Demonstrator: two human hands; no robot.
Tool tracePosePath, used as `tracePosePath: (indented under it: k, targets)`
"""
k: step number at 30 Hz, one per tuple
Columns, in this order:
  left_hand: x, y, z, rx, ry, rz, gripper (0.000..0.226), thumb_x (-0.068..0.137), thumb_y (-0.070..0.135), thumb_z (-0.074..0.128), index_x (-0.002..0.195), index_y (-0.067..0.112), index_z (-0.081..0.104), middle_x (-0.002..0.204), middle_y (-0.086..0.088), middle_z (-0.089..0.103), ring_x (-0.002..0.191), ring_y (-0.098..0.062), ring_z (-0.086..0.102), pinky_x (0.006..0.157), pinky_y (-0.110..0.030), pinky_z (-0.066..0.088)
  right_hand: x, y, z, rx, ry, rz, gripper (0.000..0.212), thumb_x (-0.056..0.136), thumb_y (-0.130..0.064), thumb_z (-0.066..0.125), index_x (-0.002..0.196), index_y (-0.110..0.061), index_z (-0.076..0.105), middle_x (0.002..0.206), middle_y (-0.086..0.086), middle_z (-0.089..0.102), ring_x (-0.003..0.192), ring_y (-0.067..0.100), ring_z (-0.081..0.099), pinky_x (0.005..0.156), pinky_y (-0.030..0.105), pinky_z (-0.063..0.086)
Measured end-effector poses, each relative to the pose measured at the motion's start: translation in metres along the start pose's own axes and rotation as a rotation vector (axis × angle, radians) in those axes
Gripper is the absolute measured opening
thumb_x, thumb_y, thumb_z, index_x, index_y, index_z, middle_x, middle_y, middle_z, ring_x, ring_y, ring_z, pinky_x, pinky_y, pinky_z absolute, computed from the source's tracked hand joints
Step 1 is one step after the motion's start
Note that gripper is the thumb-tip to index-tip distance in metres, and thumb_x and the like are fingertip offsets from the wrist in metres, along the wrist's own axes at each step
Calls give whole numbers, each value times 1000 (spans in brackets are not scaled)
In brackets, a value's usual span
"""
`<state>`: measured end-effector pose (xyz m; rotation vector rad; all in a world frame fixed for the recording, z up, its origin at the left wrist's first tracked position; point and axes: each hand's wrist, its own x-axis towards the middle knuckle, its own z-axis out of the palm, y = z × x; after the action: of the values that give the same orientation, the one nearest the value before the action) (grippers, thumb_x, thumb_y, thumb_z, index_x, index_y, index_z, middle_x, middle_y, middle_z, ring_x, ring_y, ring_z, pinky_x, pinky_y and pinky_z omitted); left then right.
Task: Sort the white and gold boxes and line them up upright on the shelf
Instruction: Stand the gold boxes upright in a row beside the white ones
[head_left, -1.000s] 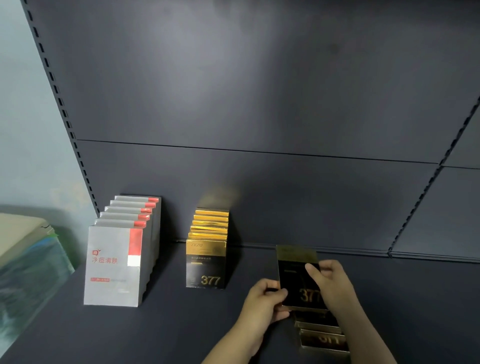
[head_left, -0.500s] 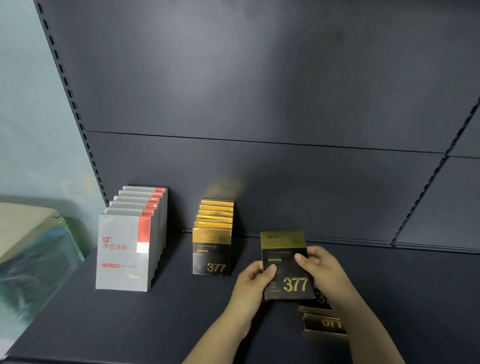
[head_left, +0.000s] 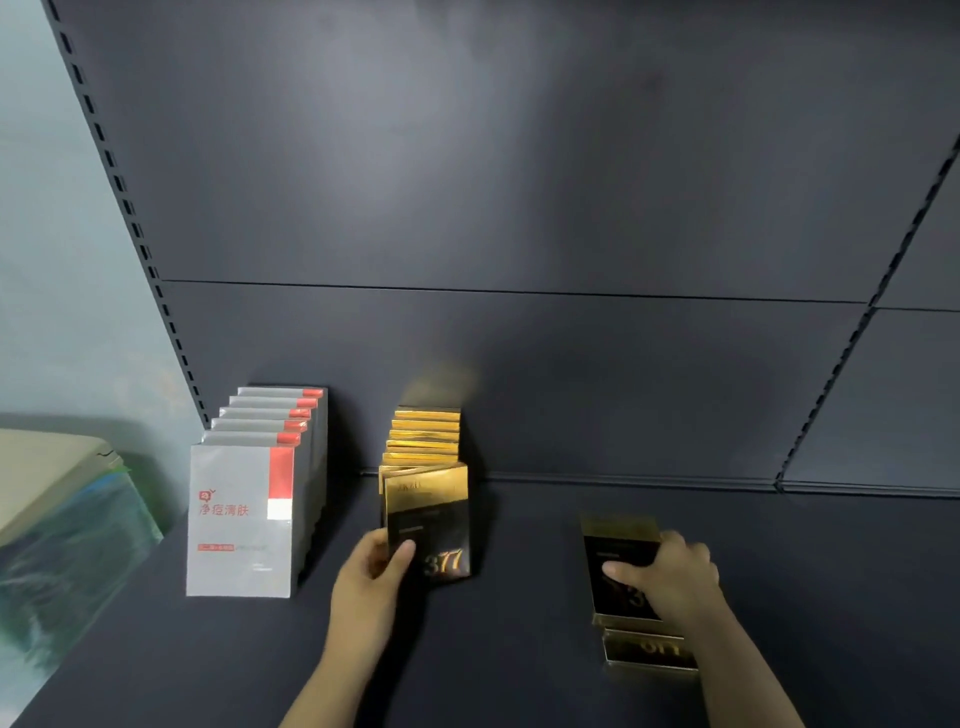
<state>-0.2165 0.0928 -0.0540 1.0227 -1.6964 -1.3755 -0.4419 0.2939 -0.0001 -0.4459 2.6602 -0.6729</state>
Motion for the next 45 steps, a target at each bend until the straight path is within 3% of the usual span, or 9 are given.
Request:
tracePosePath:
  k: [6,10,16,22,26,30,36,40,45]
  targets:
    - [20,-21,-6,185,116,-74,31,84,31,73,105,12,59,108,-11,62,95,-22,63,84,-37,51,2,1,-6,98,-55,21,82,72,-48,79,135,-10,42,135,19,39,126,38,38,105,48,39]
    - [18,-17,-1,204,219,-79,43,81,24,78,113,7,54,115,-11,49,83,-6,50,76,-22,42,7,9,-2,168,-30,49,78,75,-43,78,133,-13,37,135,18,37,125,37,36,103,48,37]
    - [-3,7,12,127,318,29,41,82,7,74,114,18,50,108,1,39,89,-10,49,76,-20,39,21,20,-11,465,-11,88,69,80,-16,77,133,-7,33,112,13,55,87,25,58,68,37,47]
    - [-30,31,40,38,-105,186,31,92,5,59,93,36,62,90,5,65,76,-7,64,64,-11,47,14,0,-7,680,148,-49,32,96,-12,53,127,-14,45,97,2,63,81,17,58,69,37,46]
    - [-37,36,65,-191,-401,-49,30,96,14,58,121,30,54,104,5,72,93,-8,69,75,-20,54,-12,-33,23,934,-135,-157,27,97,-6,51,122,-17,49,111,8,66,95,26,67,75,41,55]
    - [-30,32,59,-305,-393,-15,35,94,15,59,128,25,57,114,5,74,106,-11,69,82,-20,54,-28,-54,53,1052,-332,-248,26,95,-2,52,115,-19,56,109,6,70,98,21,70,82,40,57]
    - [-17,16,12,-225,-123,56,29,90,36,62,118,43,61,116,13,70,106,-1,65,84,-21,51,-19,-53,52,788,-161,-338,30,90,-4,62,105,-29,57,102,-1,62,99,15,62,70,14,48]
    - [-9,-7,-3,137,94,35,27,88,24,68,108,39,59,108,11,59,101,-6,59,94,-35,49,-1,-30,29,352,187,-312,34,85,-11,69,116,-18,56,111,4,54,111,28,51,93,37,44]
    - [-9,-10,4,225,274,-28,49,77,24,81,117,18,53,112,1,44,104,-12,42,90,-29,39,14,0,5,-7,46,14,81,78,-48,72,138,-10,35,135,20,42,122,40,43,100,51,40]
